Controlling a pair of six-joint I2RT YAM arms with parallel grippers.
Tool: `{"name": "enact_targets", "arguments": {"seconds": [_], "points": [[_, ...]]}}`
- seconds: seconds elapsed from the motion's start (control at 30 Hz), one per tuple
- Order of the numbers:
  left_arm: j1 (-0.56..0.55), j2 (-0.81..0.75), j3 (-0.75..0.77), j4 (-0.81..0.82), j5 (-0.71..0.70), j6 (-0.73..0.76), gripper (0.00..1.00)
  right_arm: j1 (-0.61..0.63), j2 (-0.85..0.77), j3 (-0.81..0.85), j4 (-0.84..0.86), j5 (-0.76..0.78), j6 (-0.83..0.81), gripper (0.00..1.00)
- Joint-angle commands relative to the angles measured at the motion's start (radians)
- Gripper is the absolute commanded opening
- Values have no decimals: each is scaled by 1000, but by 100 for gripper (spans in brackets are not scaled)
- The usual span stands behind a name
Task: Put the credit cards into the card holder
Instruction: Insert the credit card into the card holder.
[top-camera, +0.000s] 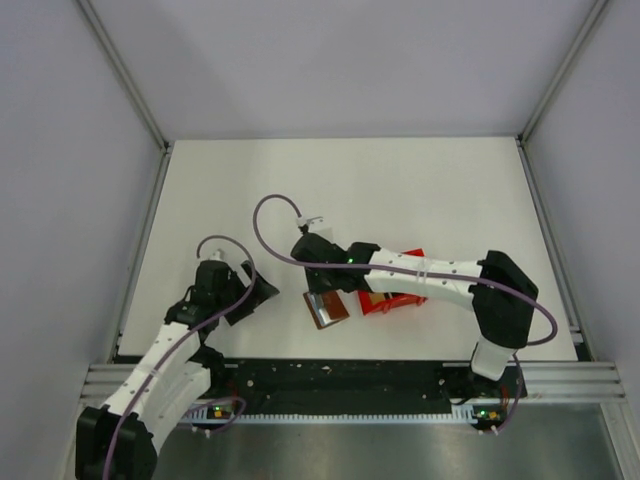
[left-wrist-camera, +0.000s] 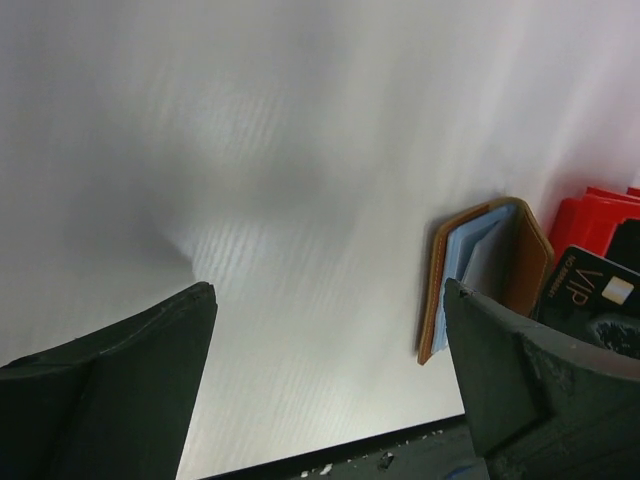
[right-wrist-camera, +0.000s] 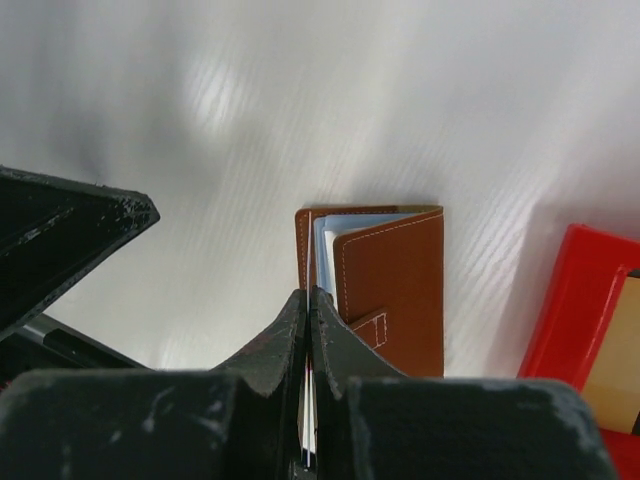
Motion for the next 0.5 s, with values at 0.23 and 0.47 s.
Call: {"name": "enact_targets", "arguments": {"seconds": [0.23, 0.47], "points": [[-34, 144, 2, 253, 182, 65, 98, -107, -159, -126, 51, -31, -46, 0], [-166, 233, 54, 314, 122, 24, 97, -178, -254, -208, 62, -56, -75, 0]]}}
